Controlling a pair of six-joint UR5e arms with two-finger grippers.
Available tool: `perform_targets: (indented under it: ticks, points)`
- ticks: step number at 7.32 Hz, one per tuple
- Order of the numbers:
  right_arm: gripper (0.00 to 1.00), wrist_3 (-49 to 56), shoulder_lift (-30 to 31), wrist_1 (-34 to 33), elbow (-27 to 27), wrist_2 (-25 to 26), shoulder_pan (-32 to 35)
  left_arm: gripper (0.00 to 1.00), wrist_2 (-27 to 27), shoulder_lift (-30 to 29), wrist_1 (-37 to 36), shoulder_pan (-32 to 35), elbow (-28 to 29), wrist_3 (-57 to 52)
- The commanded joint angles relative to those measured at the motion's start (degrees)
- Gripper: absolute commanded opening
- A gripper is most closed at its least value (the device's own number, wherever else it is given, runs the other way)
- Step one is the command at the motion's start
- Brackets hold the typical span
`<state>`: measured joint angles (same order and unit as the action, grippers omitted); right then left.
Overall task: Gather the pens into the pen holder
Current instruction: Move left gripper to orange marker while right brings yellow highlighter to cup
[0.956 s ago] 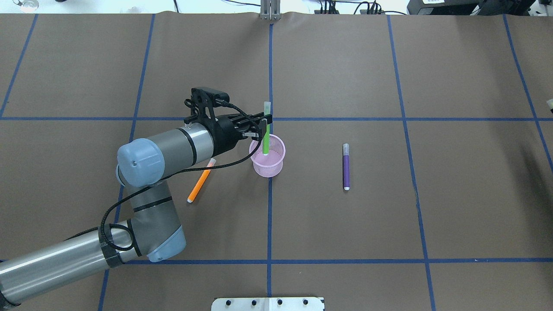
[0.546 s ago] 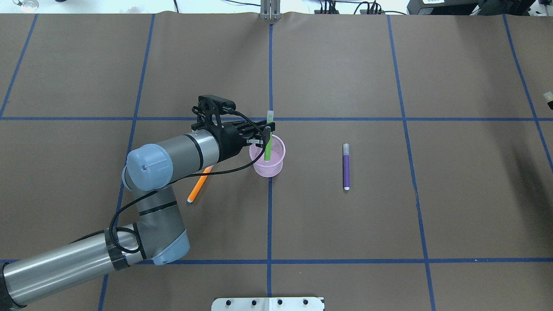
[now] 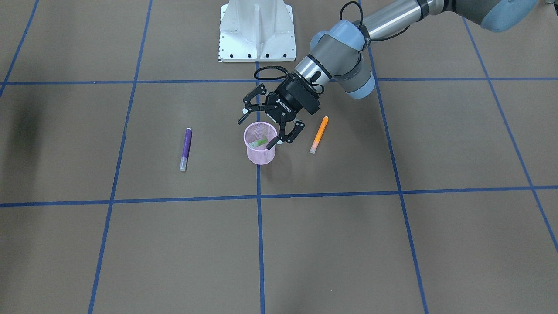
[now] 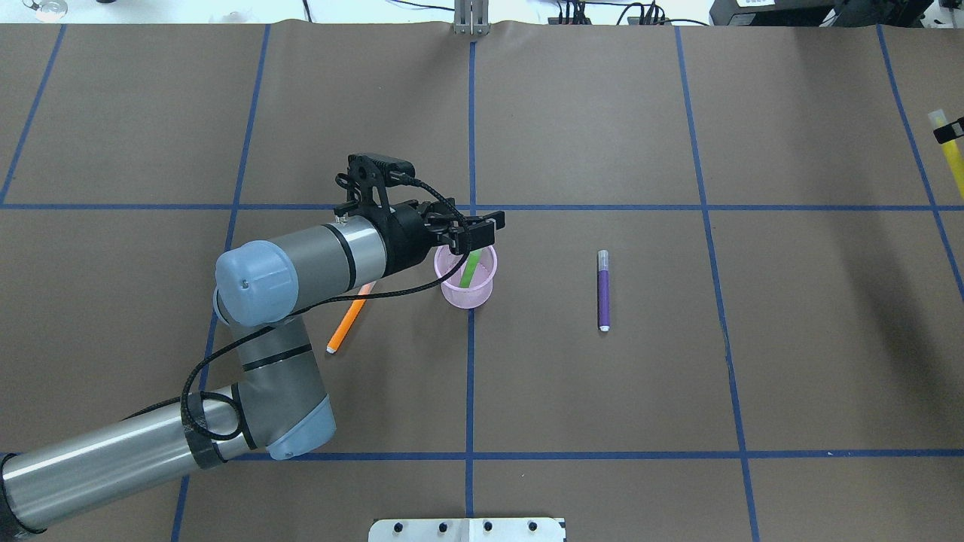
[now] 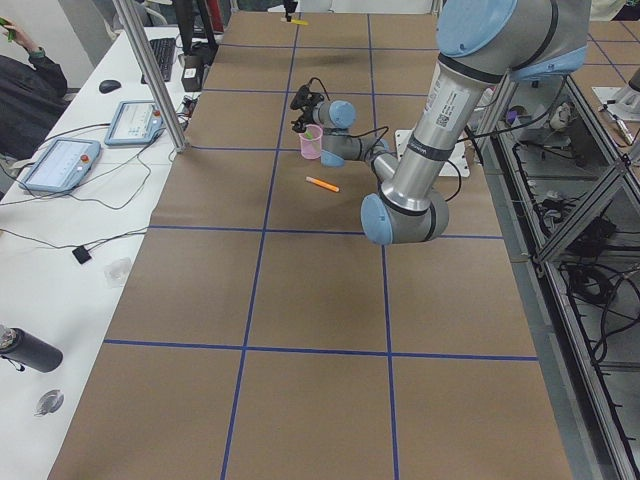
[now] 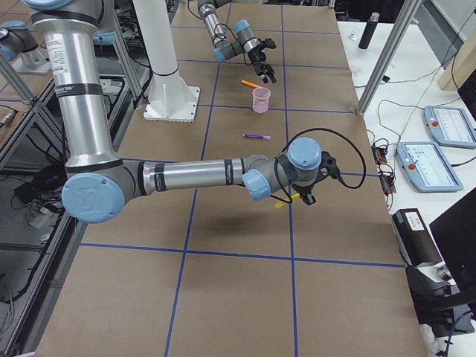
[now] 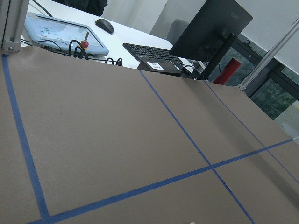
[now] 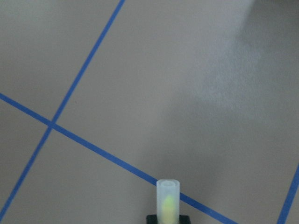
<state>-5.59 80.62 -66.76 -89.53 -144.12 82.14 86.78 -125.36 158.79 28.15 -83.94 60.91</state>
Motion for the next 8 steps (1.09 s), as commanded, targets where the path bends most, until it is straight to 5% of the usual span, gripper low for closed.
perform_targets:
  ticks: [1, 3, 4, 8]
  points:
    - [0.0, -12.3, -6.1, 0.1, -5.1, -3.2, -1.7, 0.99, 17.2, 0.4, -11.5, 8.8, -0.8, 2.9]
    - [0.0, -21.9, -9.8, 0.8, -10.6, -1.8, -6.9, 0.99, 35.7, 2.5, -23.1, 19.2, -3.8, 2.6]
    - [0.0, -22.4, -10.0, 7.5, -10.7, 1.2, -9.9, 0.98, 39.0, 4.8, -24.7, 21.7, -5.9, 2.0]
    - [0.0, -48.1, -9.7, 31.5, -10.9, 29.5, -29.5, 0.96, 39.0, 7.1, -29.8, 16.7, -6.8, -2.4]
